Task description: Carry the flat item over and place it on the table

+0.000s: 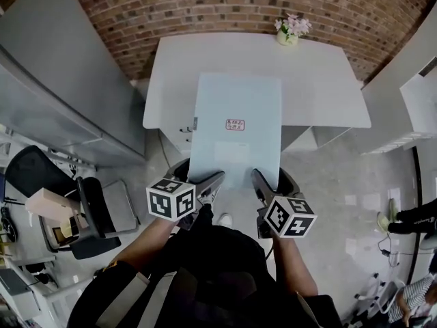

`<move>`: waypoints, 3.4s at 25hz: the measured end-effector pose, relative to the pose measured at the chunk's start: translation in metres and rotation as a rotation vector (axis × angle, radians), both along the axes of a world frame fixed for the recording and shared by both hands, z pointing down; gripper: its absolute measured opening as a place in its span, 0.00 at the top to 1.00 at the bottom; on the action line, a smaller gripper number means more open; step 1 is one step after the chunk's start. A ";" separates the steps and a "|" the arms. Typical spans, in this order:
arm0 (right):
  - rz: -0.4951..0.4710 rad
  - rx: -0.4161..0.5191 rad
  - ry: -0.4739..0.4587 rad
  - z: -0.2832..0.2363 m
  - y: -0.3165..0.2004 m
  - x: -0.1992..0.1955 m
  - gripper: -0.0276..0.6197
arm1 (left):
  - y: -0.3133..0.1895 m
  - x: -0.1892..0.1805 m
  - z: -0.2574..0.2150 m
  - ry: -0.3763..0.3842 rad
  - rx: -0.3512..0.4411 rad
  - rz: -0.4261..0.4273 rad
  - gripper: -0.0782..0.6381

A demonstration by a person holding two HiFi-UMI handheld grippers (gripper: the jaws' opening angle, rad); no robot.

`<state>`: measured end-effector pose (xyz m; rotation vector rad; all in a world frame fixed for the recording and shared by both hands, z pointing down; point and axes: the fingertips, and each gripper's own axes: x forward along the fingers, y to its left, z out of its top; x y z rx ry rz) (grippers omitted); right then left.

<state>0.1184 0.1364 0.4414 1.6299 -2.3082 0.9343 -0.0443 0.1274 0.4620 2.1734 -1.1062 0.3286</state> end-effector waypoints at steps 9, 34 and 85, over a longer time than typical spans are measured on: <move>0.029 -0.015 0.009 0.003 -0.050 -0.006 0.45 | -0.054 -0.005 0.005 0.012 -0.013 0.023 0.24; 0.116 -0.030 0.057 0.001 -0.160 -0.024 0.45 | -0.179 -0.020 0.009 0.056 -0.017 0.109 0.24; 0.010 -0.077 0.058 0.024 -0.420 0.054 0.45 | -0.418 0.053 0.026 0.026 -0.048 -0.020 0.24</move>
